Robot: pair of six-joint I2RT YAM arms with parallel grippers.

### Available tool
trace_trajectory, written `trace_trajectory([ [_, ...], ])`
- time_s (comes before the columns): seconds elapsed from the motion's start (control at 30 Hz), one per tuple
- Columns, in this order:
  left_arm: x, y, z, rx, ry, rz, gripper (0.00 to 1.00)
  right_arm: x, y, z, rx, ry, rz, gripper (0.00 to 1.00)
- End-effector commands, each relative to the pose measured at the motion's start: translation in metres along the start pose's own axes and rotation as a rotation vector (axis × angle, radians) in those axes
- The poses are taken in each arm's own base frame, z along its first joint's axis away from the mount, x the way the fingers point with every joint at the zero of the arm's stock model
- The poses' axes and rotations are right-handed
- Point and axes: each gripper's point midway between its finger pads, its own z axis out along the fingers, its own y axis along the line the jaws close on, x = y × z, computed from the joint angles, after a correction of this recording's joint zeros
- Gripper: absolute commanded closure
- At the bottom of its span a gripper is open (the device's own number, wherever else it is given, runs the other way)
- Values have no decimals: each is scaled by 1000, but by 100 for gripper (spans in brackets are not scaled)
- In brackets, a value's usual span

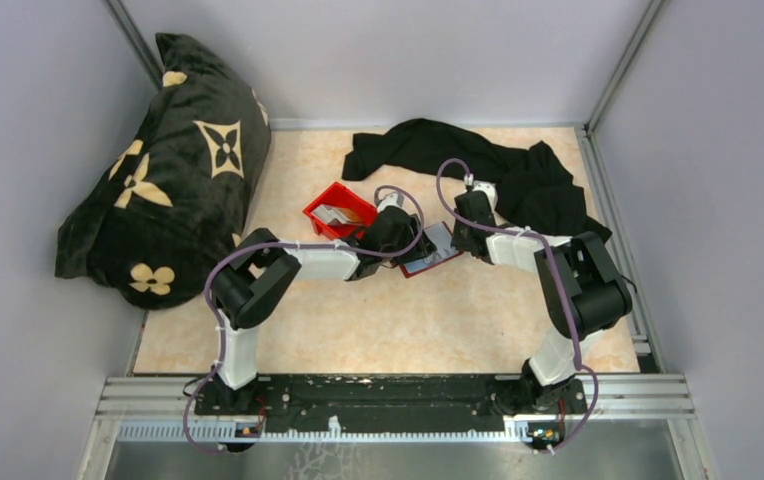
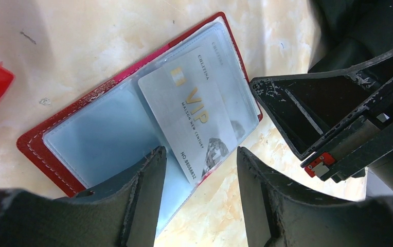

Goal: Put the credit cards into the card holder
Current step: Insert the credit card into the card holder.

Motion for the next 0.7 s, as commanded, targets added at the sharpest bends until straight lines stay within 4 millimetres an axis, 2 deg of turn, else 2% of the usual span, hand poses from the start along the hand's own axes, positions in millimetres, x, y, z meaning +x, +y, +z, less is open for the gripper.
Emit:
trace_trajectory([
  [0.0, 24, 39, -1, -131, 88, 67, 40, 69, -6, 1, 2, 231, -49, 100],
  [0.17, 23, 32, 4, -108, 85, 60, 43, 69, -5, 0, -4, 229, -45, 100],
  [0.5, 18, 4, 20, -41, 88, 42, 45, 72, -3, 0, -12, 232, -44, 100],
  [0.67, 18, -1, 23, -35, 86, 43, 45, 73, -3, 0, -16, 234, -44, 100],
])
